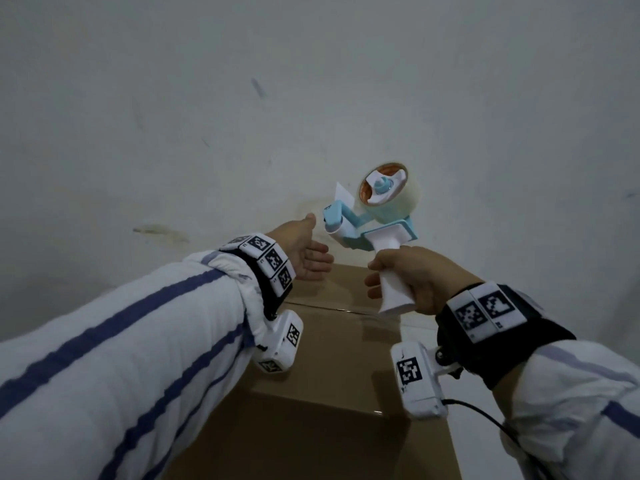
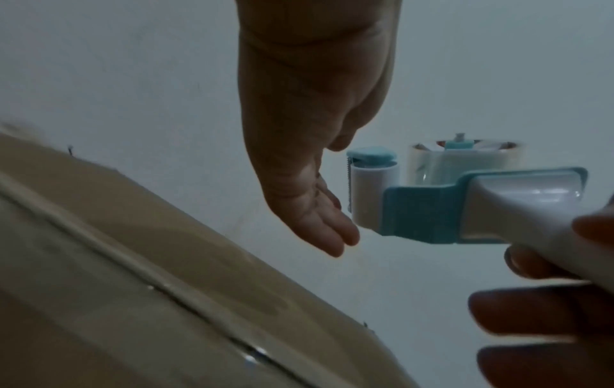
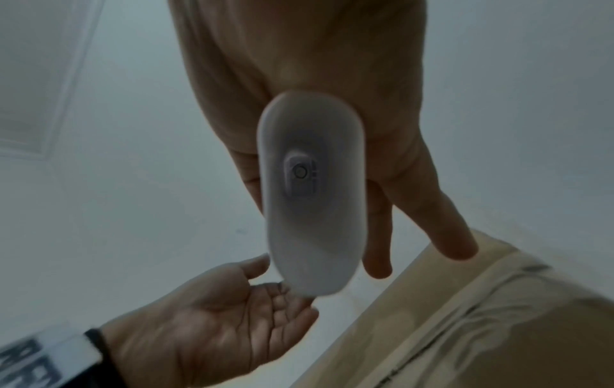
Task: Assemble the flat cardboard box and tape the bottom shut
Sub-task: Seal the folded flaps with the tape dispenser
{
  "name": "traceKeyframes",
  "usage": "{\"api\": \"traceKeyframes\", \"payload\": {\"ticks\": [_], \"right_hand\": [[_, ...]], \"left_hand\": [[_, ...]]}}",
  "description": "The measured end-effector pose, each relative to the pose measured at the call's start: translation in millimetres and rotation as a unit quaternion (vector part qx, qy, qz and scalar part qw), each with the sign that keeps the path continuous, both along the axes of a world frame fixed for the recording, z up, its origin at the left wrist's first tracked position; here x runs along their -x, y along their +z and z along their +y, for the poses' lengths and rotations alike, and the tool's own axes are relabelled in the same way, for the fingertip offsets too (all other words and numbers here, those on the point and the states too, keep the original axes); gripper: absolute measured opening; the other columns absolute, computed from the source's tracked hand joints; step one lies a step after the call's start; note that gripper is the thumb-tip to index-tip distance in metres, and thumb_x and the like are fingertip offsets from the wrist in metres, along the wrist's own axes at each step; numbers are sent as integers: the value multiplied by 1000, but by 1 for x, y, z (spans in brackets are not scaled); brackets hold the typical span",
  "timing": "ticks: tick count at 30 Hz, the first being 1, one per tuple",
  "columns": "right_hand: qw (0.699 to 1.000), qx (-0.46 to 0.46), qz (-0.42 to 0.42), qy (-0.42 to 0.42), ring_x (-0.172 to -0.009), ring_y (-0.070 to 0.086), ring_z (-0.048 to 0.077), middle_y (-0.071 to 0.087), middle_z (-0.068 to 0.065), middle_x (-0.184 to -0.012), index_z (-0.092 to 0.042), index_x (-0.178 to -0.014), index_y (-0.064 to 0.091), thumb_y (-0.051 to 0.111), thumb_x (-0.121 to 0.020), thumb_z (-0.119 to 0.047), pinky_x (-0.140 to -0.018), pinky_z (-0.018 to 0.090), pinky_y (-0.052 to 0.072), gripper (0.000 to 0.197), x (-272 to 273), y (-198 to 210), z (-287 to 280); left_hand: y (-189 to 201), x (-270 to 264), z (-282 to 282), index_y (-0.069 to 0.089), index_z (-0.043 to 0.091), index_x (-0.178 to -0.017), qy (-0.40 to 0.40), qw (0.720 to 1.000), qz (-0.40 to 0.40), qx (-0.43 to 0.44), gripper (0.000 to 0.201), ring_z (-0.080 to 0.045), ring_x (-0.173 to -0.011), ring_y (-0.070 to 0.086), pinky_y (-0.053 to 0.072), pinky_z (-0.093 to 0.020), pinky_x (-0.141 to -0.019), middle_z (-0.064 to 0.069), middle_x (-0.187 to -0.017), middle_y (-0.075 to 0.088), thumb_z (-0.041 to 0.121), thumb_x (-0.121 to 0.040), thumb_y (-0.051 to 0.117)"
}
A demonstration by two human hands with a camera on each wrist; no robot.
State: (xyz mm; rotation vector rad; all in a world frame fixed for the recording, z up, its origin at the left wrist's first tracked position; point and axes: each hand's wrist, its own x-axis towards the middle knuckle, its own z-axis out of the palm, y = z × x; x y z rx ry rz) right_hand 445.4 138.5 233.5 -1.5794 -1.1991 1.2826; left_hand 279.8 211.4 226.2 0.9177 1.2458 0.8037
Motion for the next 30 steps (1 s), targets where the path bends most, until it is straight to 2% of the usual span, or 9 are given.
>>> {"api": "traceKeyframes", "payload": {"ticks": [2,5,8,12,17,20,24,28,30], "right_hand": [[1000,-7,-3,-2,-66,54,25,57,16,-75,-8,-95,46,56,-87,-5,-63,35,49,13,-7,-2,-4],[1000,-11,-4,-12,-63,53,24,55,16,-73,-9,-85,46,55,-87,-2,-63,34,48,12,-15,-6,-12],[1000,-21,4,-21,-63,55,26,55,17,-73,-8,-86,47,55,-86,-1,-66,37,51,11,-22,-12,-18],[998,-42,10,-35,-60,55,26,53,17,-75,-6,-92,47,54,-87,0,-62,34,51,10,-24,-13,-24],[995,-71,-4,-72,-61,57,25,55,17,-79,-11,-83,47,55,-85,-1,-60,32,52,13,-16,-6,-20],[992,-80,-33,-92,-61,59,24,57,18,-83,-5,-97,52,58,-85,-5,-59,31,52,14,-7,-3,-13],[987,-77,-72,-122,-61,60,24,60,17,-85,-2,-108,51,60,-84,-7,-58,29,52,26,6,-6,-5],[983,-58,-96,-145,-57,58,21,58,14,-78,-4,-100,52,58,-85,-5,-54,28,50,17,14,-12,-6],[980,-48,-114,-153,-57,55,20,56,13,-74,-7,-91,51,58,-85,-4,-54,29,49,9,17,-15,-8]], "left_hand": [[3,-14,-1,54,1,-96,8,1000,-6,-13,44,-24,-88,63,47,-39,-86,-11,-90,60,39,-99,34],[5,-31,-2,55,5,-74,35,998,31,-38,29,-17,-63,55,51,-34,-71,-6,-72,54,14,-96,39],[5,-40,0,53,6,-73,49,997,36,-41,26,-15,-52,49,50,-31,-62,-6,-60,51,9,-95,40],[5,-52,4,54,3,-79,30,998,-21,-46,30,-11,-26,49,51,-30,-66,-3,-32,51,5,-97,30],[6,-53,22,50,0,-82,37,990,-133,-34,21,-15,-59,45,50,-35,-77,-10,-72,48,0,-95,34],[4,-47,38,49,-3,-82,26,987,-158,-18,18,-16,-68,47,46,-34,-86,-12,-78,48,-5,-94,36],[2,-38,57,49,-3,-91,-11,992,-121,-20,15,-20,-73,52,46,-33,-87,-15,-84,51,-10,-94,36],[-1,-34,76,49,-1,-100,-88,993,-56,-48,23,-21,-74,52,46,-31,-89,-15,-84,51,-17,-91,36],[-6,-41,81,55,1,-90,-124,990,-22,-70,25,-19,-73,54,54,-25,-74,-12,-83,54,-19,-90,39]]}}
